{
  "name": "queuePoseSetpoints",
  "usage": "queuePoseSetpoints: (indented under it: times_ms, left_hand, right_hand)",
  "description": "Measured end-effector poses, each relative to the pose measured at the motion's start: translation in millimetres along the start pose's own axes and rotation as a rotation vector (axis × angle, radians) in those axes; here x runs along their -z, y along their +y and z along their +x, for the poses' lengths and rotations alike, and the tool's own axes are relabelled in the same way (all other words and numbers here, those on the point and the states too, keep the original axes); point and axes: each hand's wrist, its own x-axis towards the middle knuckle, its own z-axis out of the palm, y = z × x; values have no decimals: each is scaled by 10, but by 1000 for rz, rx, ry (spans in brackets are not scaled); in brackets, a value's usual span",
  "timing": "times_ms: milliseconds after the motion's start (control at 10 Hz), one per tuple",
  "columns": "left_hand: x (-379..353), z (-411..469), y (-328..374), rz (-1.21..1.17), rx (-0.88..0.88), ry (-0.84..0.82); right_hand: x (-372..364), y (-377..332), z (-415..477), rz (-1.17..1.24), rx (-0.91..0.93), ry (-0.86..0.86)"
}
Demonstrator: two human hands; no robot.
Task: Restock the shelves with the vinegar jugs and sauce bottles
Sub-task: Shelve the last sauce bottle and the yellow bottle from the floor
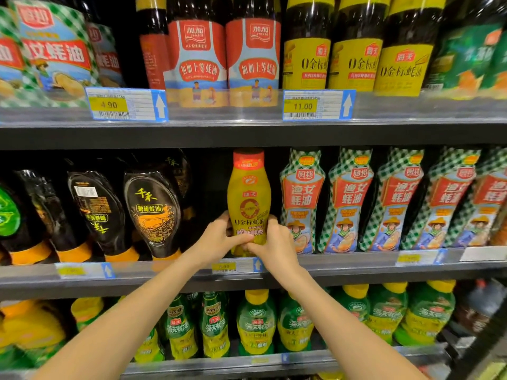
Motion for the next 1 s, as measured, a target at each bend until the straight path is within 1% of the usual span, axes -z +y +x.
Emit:
queuePoseSetpoints:
  times_ms: [400, 600, 700, 800, 1000]
  left_hand:
    - [26, 24, -24, 67, 42, -27]
    - [9, 18, 5, 95, 84, -25]
    - [11, 14, 56, 114, 96, -17]
    - [34, -66, 190, 159, 79, 43]
    - [110, -389, 407, 268, 60, 36]
  right_hand:
    - [23, -38, 9, 5, -23, -21]
    - [47, -57, 14, -58, -43, -27]
    - [59, -82, 24, -37, -57, -34]
    - [145, -116, 35, 9, -83, -48]
    - [399, -95, -136, 48, -20, -111]
